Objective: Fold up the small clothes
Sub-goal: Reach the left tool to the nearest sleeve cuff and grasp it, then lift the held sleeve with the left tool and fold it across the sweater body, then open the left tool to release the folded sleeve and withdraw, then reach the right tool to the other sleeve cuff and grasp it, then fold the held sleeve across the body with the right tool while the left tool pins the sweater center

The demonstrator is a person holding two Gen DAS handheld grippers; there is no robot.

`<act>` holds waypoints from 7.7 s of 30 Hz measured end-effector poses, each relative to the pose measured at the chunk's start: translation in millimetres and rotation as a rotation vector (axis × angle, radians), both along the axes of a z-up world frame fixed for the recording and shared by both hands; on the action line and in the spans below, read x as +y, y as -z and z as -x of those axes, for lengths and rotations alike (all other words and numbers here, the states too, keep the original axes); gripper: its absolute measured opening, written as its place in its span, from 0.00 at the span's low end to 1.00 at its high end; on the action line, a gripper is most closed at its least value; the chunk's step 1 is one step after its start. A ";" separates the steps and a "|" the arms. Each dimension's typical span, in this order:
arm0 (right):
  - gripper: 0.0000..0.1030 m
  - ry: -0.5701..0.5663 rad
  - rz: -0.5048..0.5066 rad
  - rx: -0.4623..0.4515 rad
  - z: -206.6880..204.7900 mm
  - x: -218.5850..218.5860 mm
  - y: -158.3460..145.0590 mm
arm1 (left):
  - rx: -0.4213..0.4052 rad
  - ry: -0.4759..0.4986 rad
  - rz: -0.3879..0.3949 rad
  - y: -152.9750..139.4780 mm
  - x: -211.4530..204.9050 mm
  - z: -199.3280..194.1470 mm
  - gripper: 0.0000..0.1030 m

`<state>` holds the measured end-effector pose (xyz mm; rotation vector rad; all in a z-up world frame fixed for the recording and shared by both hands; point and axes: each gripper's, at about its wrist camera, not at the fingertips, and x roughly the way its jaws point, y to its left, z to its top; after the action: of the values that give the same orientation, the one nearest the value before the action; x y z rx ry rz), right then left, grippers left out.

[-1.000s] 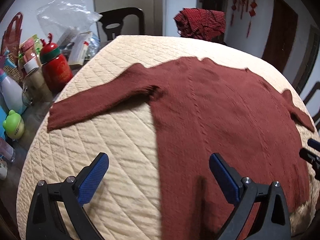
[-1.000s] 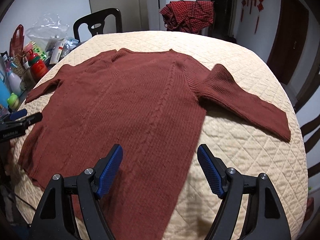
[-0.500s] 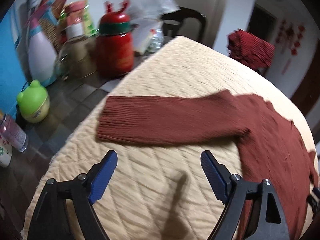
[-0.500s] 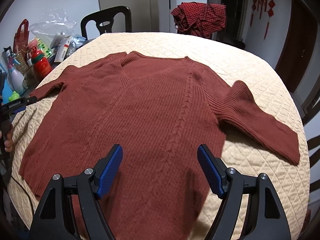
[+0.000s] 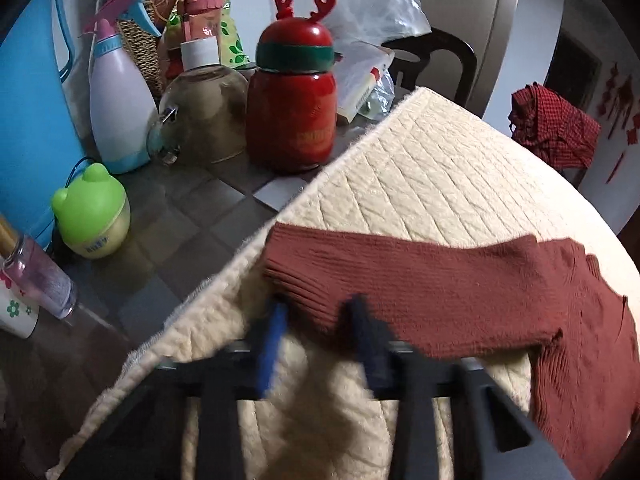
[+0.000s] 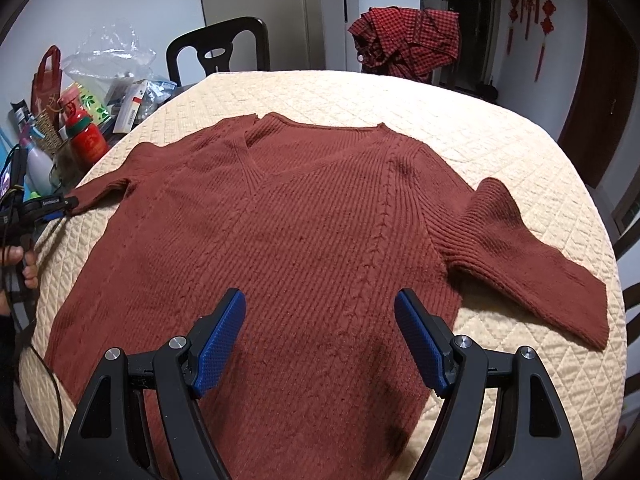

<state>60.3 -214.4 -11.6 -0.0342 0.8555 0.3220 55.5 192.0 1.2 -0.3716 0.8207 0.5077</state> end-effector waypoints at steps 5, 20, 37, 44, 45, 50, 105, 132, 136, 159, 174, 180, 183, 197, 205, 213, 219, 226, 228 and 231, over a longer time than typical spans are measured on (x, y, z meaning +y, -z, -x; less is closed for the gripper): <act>0.75 0.005 -0.022 0.010 -1.1 -6.1 2.6 | -0.053 0.059 -0.010 -17.1 -5.2 -5.3 0.11; 0.75 0.063 -0.093 0.017 0.8 -30.6 -0.8 | -0.253 0.729 0.067 -86.7 -195.5 -73.7 0.11; 0.57 0.030 -0.310 0.073 -29.1 -28.4 -5.6 | -0.210 0.798 0.119 -66.1 -190.5 -75.3 0.51; 0.45 -0.032 -0.330 0.138 -81.4 -5.2 2.2 | -0.095 0.606 0.027 -33.7 -143.3 -99.2 0.51; 0.44 -0.037 -0.322 0.148 -91.5 -1.6 5.5 | -0.084 0.597 0.031 -29.1 -139.8 -102.2 0.51; 0.20 -0.063 -0.291 0.200 -124.7 15.3 22.0 | -0.038 0.591 0.040 -10.1 -139.2 -113.1 0.33; 0.13 -0.078 -0.169 0.149 -101.5 28.3 19.6 | -0.081 0.671 0.039 -12.0 -139.3 -81.8 0.17; 0.45 0.007 -0.239 0.070 16.8 -33.0 9.9 | -0.062 0.684 -0.032 -26.7 -203.4 17.7 0.48; 0.45 0.036 -0.257 0.073 23.2 -45.1 12.7 | -0.062 0.689 -0.050 -27.6 -211.5 19.0 0.49; 0.46 0.491 -0.408 0.090 23.6 -184.4 33.7 | -0.049 0.752 -0.117 -23.7 -258.4 -7.9 0.52; 0.46 0.670 -0.588 0.078 -5.4 -242.3 46.0 | -0.003 0.750 -0.077 -2.6 -256.6 -9.9 0.59; 0.09 0.711 -0.550 0.053 -20.3 -243.0 41.8 | -0.002 0.751 -0.078 -2.5 -256.7 -10.0 0.61; 0.07 0.686 -0.560 0.030 -26.0 -237.0 30.8 | -0.003 0.752 -0.073 -1.8 -255.7 -10.2 0.61; 0.07 0.046 -0.513 0.051 -73.4 -48.9 -24.4 | -0.024 0.733 0.010 -9.3 -238.0 -10.2 0.62; 0.19 -0.073 -0.460 0.099 -55.9 -28.1 -10.5 | -0.059 0.716 0.112 -21.8 -222.8 -13.2 0.62; 0.19 0.110 -0.474 0.019 -28.2 -83.5 -13.1 | -0.066 0.872 0.191 -32.6 -277.8 -49.7 0.61; 0.19 0.193 -0.513 -0.006 -6.2 -119.6 -8.1 | 0.032 0.934 0.194 -10.0 -312.8 -78.2 0.44; 0.19 0.205 -0.524 0.027 -5.1 -128.3 6.1 | -0.006 0.975 0.186 -20.9 -319.9 -74.5 0.07; 0.19 0.204 -0.524 0.036 -9.5 -126.2 8.6 | -0.077 0.990 0.180 -38.9 -317.5 -72.7 0.07; 0.19 0.192 -0.513 0.035 -15.2 -119.5 7.3 | -0.194 0.971 0.163 -66.6 -301.4 -71.6 0.07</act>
<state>75.4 -334.0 -18.9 0.5283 0.7835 0.3534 127.1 -109.3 67.8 -0.1322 0.7553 -0.4945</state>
